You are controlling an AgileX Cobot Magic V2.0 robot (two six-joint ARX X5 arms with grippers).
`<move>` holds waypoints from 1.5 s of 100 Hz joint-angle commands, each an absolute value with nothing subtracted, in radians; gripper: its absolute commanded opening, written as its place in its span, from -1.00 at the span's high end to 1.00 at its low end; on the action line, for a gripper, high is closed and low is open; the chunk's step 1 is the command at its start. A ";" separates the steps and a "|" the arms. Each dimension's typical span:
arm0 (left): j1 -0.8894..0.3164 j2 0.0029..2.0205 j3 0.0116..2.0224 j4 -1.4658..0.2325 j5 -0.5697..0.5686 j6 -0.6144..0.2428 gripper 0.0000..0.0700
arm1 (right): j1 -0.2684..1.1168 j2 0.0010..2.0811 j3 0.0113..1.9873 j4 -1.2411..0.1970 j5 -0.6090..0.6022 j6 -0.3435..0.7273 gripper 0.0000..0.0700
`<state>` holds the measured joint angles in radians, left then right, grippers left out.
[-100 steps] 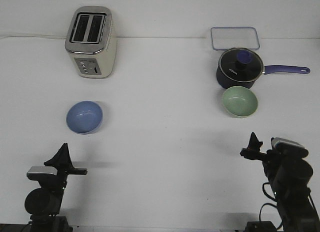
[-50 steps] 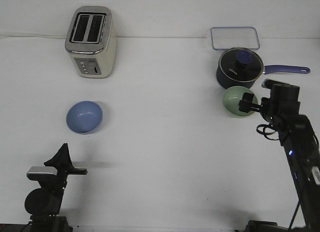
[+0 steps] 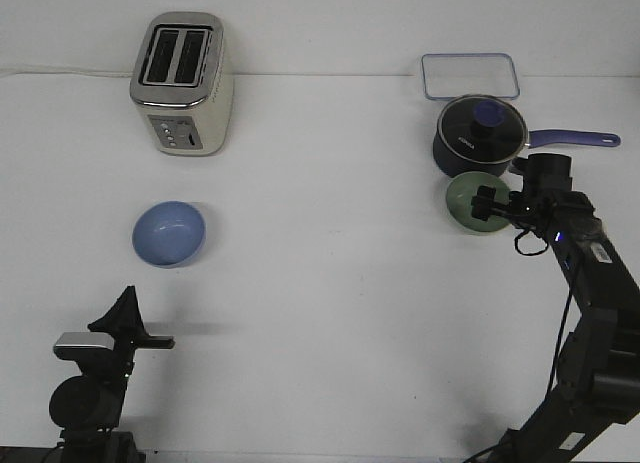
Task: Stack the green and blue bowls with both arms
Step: 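Reach the right gripper forward to the rim of the pale green bowl, then grasp the green bowl rim with the right gripper and lift it, then carry the green bowl toward the robot and lower it onto the table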
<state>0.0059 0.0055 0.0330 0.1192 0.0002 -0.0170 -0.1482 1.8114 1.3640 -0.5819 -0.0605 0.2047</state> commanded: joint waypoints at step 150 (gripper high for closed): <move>0.006 0.004 0.014 0.130 0.001 -0.020 0.96 | 0.295 1.172 1.077 -0.762 -0.318 0.262 1.00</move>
<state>0.0059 0.0055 0.0334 0.1192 0.0002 -0.0170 0.2440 1.1618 1.0935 -0.7937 -0.3283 0.2184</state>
